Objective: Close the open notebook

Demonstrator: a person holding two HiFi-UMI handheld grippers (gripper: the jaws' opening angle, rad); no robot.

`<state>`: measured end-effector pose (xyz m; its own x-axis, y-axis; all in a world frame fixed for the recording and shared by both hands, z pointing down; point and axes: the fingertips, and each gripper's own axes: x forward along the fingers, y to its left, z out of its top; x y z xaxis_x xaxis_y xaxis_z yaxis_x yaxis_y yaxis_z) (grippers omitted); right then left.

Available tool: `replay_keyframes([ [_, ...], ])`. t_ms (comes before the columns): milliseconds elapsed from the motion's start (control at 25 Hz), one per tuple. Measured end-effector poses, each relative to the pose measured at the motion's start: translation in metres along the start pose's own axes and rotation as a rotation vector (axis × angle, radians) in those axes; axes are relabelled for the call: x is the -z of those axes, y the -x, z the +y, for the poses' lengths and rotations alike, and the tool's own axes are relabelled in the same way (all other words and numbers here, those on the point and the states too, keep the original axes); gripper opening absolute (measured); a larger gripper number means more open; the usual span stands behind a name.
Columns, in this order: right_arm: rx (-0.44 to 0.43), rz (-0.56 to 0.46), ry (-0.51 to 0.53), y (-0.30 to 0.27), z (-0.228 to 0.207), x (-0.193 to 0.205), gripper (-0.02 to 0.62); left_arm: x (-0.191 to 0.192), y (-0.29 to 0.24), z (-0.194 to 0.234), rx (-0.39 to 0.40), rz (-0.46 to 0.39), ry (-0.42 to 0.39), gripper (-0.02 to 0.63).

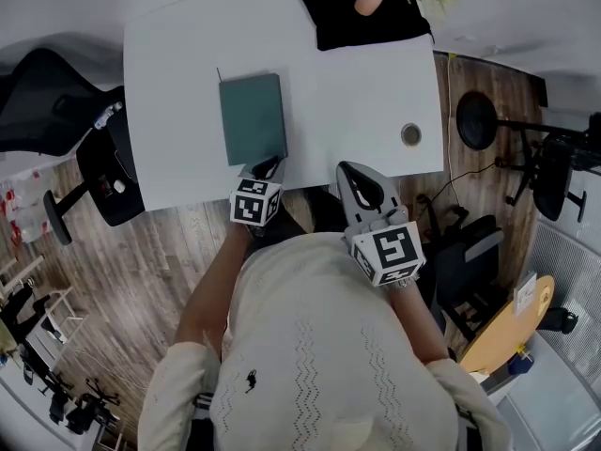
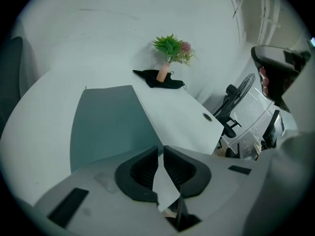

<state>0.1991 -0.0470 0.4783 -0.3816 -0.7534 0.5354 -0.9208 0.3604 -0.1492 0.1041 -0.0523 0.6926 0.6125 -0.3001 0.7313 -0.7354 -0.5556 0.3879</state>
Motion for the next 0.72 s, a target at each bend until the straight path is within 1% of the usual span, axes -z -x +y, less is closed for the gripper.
replay_keyframes([
  [120,-0.009,0.005,0.005,-0.001,0.002,0.003,0.002,-0.007,0.010,-0.003,-0.005,-0.038,-0.001,0.031],
  [280,-0.024,0.008,0.013,-0.005,0.006,0.003,0.002,-0.022,0.025,-0.010,0.012,-0.105,0.018,0.012],
  [520,-0.052,0.010,0.032,-0.010,0.015,0.003,0.002,-0.053,0.058,-0.026,0.038,-0.231,0.011,0.012],
  [640,-0.063,0.014,0.039,-0.015,0.018,0.003,0.002,-0.070,0.075,-0.033,0.047,-0.291,-0.015,0.012],
  [720,-0.068,0.019,0.041,-0.016,0.020,0.004,0.002,-0.079,0.087,-0.039,0.064,-0.331,-0.017,0.011],
])
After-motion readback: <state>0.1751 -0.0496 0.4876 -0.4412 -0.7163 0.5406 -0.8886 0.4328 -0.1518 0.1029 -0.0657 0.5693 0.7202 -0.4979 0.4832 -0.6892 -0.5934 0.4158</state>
